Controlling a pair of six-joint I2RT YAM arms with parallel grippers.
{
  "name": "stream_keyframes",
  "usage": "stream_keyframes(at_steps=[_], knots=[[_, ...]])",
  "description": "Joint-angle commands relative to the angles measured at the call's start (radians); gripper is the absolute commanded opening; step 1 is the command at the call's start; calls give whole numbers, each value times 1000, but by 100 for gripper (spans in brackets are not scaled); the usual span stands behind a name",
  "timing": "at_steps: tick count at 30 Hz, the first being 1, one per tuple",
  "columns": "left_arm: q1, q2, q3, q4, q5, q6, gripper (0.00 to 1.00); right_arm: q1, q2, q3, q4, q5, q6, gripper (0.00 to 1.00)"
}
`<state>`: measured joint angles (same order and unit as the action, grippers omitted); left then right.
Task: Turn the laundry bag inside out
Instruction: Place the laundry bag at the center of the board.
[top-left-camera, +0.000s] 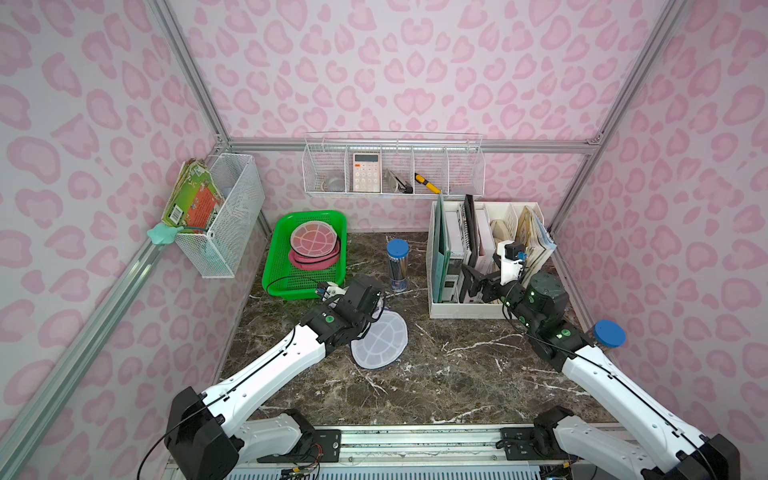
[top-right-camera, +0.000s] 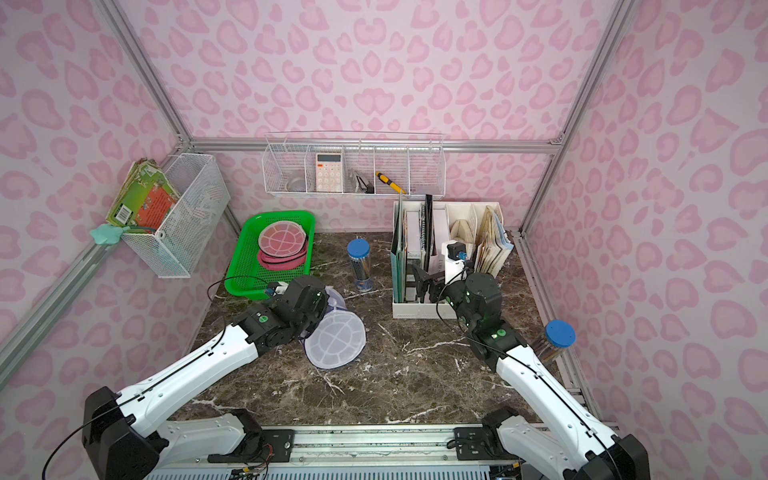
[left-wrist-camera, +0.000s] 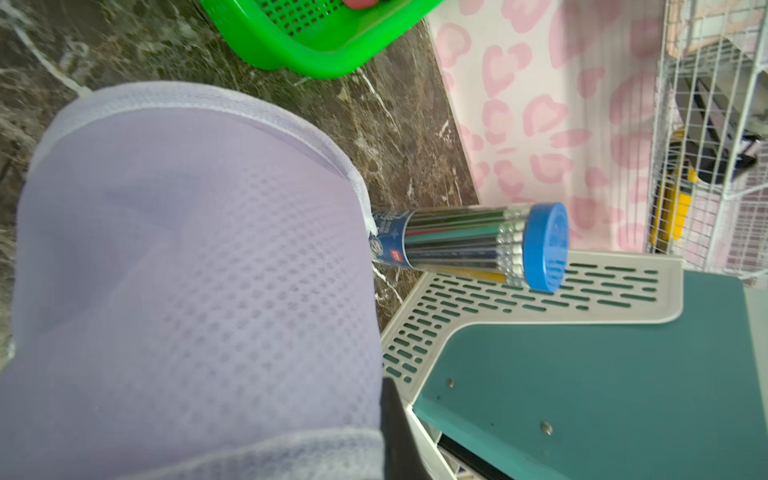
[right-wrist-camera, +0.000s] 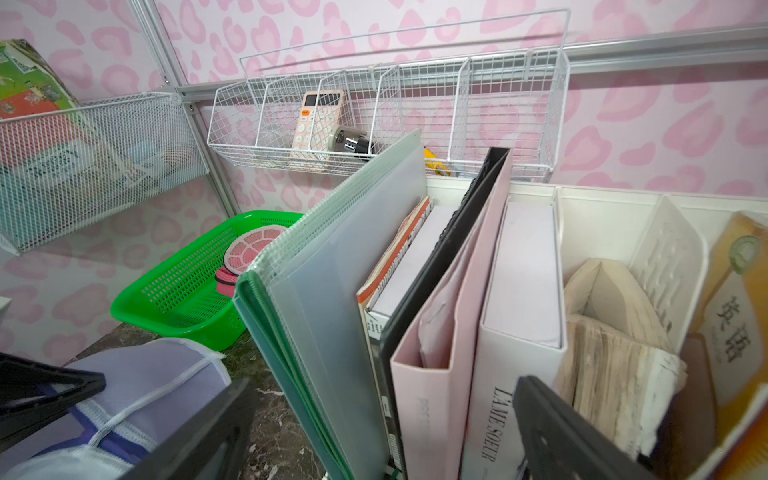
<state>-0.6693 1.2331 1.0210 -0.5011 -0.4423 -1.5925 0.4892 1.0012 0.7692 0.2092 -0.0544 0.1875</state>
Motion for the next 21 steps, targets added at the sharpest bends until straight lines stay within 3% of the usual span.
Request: stream_keyframes(at_steps=[1,6,8,12,15,17,21], knots=[[30,10,-14,-48,-58,-11,3,30,40,36,-57,-126,-28,100],[97,5,-76,-20,8,1,7,151,139,63,-132,-159,-23,100],[117,-5,-87,-27,20,10,25,203,162,41,-109,-161,4,100],[164,-38,-96,-46,44,75,37,309,184,9,-75,-69,36,100],[183,-48,-77,-79,64,122,60,358,173,-14,-76,63,64,100],[183,-48,-56,-99,77,154,66,350,145,-32,-82,115,86,100],[184,-41,-7,-132,91,255,68,344,108,-39,-104,119,75,100]])
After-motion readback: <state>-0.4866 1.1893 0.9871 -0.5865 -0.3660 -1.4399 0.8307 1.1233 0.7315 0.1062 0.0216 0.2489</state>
